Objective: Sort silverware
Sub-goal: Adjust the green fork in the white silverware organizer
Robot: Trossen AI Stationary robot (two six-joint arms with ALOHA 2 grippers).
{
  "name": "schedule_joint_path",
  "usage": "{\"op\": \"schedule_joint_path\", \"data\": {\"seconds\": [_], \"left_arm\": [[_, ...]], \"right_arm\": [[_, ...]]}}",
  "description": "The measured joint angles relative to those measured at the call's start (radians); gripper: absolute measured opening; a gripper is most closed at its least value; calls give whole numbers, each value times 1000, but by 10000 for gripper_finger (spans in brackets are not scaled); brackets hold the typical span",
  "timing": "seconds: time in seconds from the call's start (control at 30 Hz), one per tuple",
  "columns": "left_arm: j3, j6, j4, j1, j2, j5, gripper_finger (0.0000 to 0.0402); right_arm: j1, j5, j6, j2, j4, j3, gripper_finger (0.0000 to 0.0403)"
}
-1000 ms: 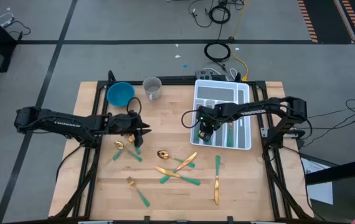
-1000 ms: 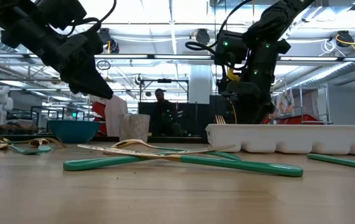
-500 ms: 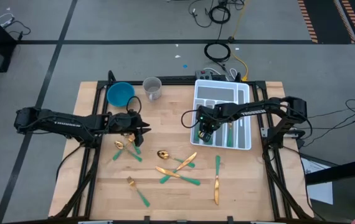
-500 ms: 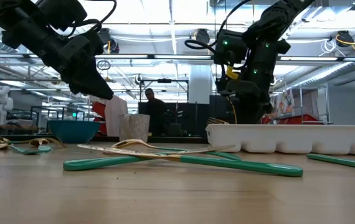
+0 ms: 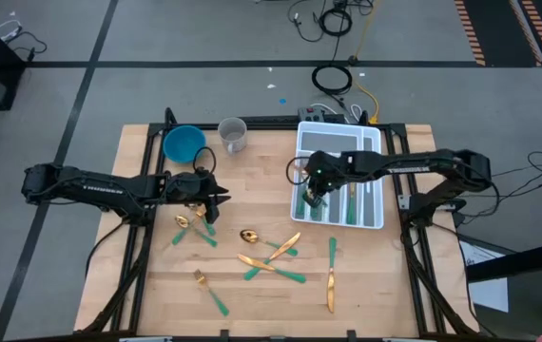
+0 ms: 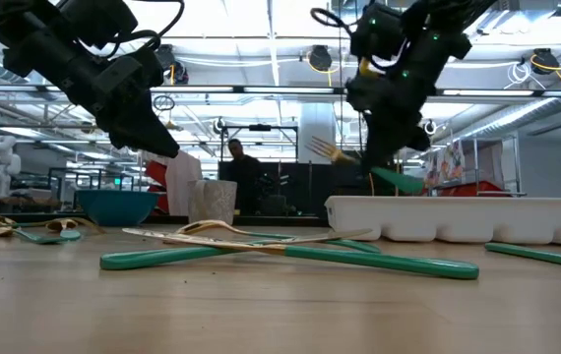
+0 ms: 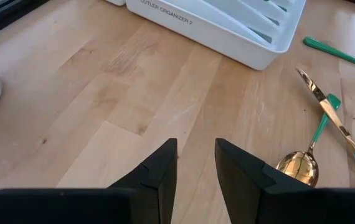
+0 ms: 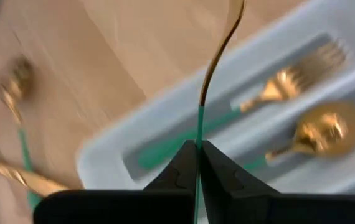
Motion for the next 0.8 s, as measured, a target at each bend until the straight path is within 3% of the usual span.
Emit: {"op": "schedule_joint_path", "data": {"seconds": [0.3, 0.67, 0.8], "left_arm": [[0, 0, -3, 0, 0, 0, 115], [0, 0, -2, 0, 0, 1, 115], [0, -1, 4, 0, 0, 1, 115]], "right_arm": [[-1, -17, 64, -30, 252, -32, 1], [-68, -41, 278, -181, 910, -420, 1], [-91, -42, 323, -193, 989, -494, 1]]}}
